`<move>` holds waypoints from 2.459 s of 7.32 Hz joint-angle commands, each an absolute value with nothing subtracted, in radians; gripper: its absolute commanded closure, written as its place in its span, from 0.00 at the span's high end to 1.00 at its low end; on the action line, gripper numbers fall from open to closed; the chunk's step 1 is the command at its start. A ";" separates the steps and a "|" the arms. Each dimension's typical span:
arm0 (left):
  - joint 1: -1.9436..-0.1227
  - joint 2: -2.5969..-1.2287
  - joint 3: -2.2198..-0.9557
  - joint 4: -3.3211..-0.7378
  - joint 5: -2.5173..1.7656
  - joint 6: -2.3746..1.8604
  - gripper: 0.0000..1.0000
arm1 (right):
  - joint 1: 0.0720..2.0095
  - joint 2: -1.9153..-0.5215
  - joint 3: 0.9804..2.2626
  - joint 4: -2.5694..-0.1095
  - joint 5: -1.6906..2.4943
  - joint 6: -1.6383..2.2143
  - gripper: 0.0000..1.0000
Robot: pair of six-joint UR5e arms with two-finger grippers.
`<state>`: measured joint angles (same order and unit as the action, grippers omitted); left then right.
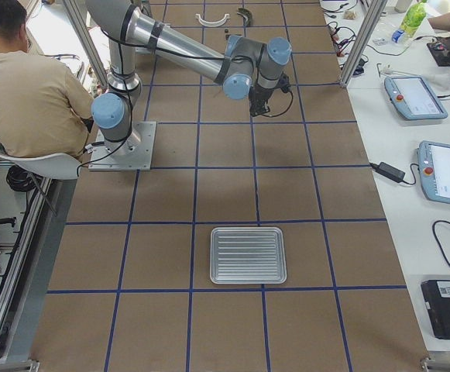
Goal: Place bearing gear from tray to pile
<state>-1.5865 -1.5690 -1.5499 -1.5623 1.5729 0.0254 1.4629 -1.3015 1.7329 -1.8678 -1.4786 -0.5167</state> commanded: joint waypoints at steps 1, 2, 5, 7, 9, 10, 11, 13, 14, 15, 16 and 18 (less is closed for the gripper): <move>-1.586 -1.562 -1.559 -1.525 1.578 0.032 1.00 | 1.654 -1.295 1.804 -2.053 -1.474 -0.221 0.00; -1.586 -1.560 -1.559 -1.529 1.577 0.032 1.00 | 1.723 -1.287 1.821 -2.103 -1.474 -0.119 0.00; -1.586 -1.562 -1.560 -1.529 1.575 0.032 1.00 | 1.929 -1.223 1.832 -2.225 -1.474 0.146 0.00; -1.586 -1.562 -1.560 -1.529 1.578 0.034 1.00 | 2.028 -1.142 1.827 -2.350 -1.474 0.256 0.00; -1.586 -1.562 -1.560 -1.531 1.577 0.032 1.00 | 2.049 -1.088 1.824 -2.436 -1.418 0.272 0.00; -1.586 -1.560 -1.560 -1.531 1.575 0.034 1.00 | 2.049 -1.085 1.822 -2.439 -1.417 0.262 0.60; -1.586 -1.560 -1.562 -1.531 1.577 0.034 1.00 | 2.043 -1.092 1.821 -2.460 -1.433 0.256 0.99; -1.586 -1.560 -1.562 -1.534 1.577 0.034 1.00 | 1.982 -1.123 1.818 -2.456 -1.436 0.255 1.00; -1.586 -1.560 -1.562 -1.534 1.577 0.034 1.00 | 1.920 -1.167 1.825 -2.445 -1.434 0.241 1.00; -1.586 -1.581 -1.565 -1.535 1.580 0.026 1.00 | 1.846 -1.211 1.827 -2.386 -1.431 0.201 1.00; -1.586 -1.603 -1.572 -1.526 1.572 0.009 1.00 | 1.777 -1.250 1.825 -2.314 -1.433 0.116 1.00; -1.614 -1.681 -1.696 -1.482 1.562 -0.009 1.00 | 1.640 -1.359 1.825 -2.139 -1.434 0.045 1.00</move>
